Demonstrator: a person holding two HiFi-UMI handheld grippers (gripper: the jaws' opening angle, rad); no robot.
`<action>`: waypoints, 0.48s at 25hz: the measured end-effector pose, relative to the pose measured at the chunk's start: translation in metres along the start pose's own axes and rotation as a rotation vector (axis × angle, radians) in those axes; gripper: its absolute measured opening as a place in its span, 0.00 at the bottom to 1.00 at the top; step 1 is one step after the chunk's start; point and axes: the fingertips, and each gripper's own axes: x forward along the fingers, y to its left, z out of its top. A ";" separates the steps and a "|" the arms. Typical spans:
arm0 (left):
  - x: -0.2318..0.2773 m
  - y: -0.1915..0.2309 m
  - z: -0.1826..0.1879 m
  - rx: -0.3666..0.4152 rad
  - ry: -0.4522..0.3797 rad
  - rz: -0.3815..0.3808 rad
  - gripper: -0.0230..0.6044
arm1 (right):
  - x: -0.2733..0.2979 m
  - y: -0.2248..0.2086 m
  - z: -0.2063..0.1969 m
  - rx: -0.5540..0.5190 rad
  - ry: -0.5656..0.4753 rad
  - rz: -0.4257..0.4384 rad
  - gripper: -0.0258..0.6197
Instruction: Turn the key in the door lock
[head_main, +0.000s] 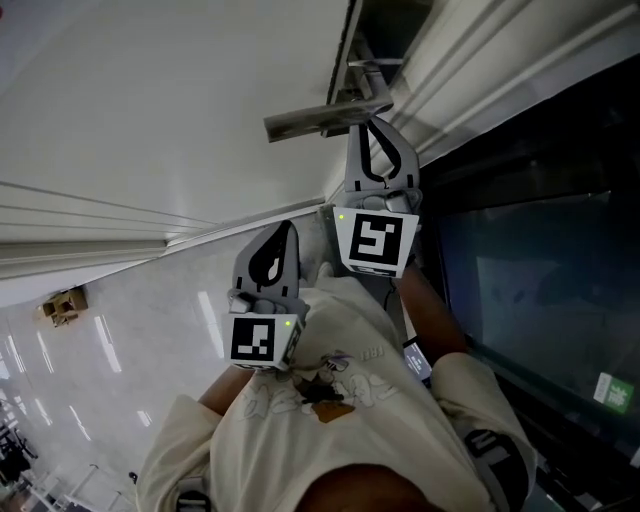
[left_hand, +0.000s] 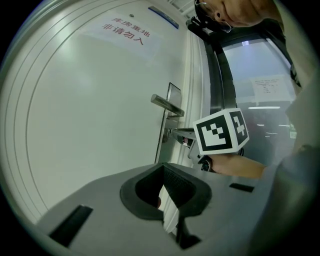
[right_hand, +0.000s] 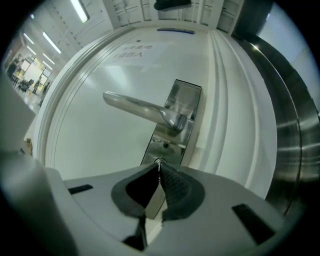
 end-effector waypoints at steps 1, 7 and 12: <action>-0.001 0.000 0.000 0.002 0.000 -0.001 0.05 | 0.000 0.000 0.001 0.031 -0.006 0.002 0.07; -0.004 -0.001 -0.004 0.008 0.010 0.004 0.05 | 0.001 -0.003 0.000 0.225 -0.029 0.036 0.07; -0.004 -0.005 -0.005 0.012 0.018 -0.008 0.05 | 0.000 -0.005 -0.003 0.432 -0.038 0.072 0.07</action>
